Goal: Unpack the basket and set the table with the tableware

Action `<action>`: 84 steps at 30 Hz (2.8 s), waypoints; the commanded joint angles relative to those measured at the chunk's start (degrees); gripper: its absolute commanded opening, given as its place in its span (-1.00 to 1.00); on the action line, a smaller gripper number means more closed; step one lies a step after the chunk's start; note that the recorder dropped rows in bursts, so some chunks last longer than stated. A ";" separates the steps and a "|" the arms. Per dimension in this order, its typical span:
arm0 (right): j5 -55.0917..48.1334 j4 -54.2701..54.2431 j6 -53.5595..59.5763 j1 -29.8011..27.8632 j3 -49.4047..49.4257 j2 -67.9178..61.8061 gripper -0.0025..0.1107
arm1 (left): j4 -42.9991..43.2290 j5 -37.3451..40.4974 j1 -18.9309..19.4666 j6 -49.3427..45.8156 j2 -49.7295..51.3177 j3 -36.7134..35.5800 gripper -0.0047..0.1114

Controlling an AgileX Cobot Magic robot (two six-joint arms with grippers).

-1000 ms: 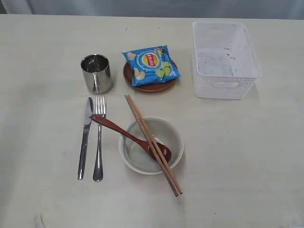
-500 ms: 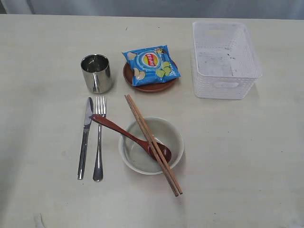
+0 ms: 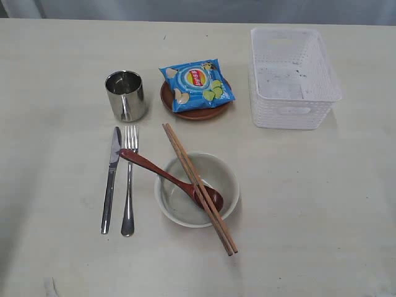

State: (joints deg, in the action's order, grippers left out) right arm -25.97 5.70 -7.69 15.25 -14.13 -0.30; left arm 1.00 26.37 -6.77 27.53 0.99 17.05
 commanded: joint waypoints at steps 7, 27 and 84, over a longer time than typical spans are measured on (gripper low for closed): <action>0.50 0.04 -0.73 0.33 0.11 0.30 -0.96 | 0.22 -1.19 -0.44 0.84 -0.20 -0.09 -0.92; 0.50 0.04 -0.73 0.33 0.11 0.30 -0.96 | 0.22 -1.19 -0.44 0.84 -0.20 -0.09 -0.92; 0.39 0.06 -0.73 0.33 0.11 0.30 -0.96 | -1.48 -6.60 -0.44 -24.71 -0.99 -17.05 -0.92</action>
State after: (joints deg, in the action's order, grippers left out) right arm -25.97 5.70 -8.18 15.25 -14.13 -0.30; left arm 0.00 20.36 -6.77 2.98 0.20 0.21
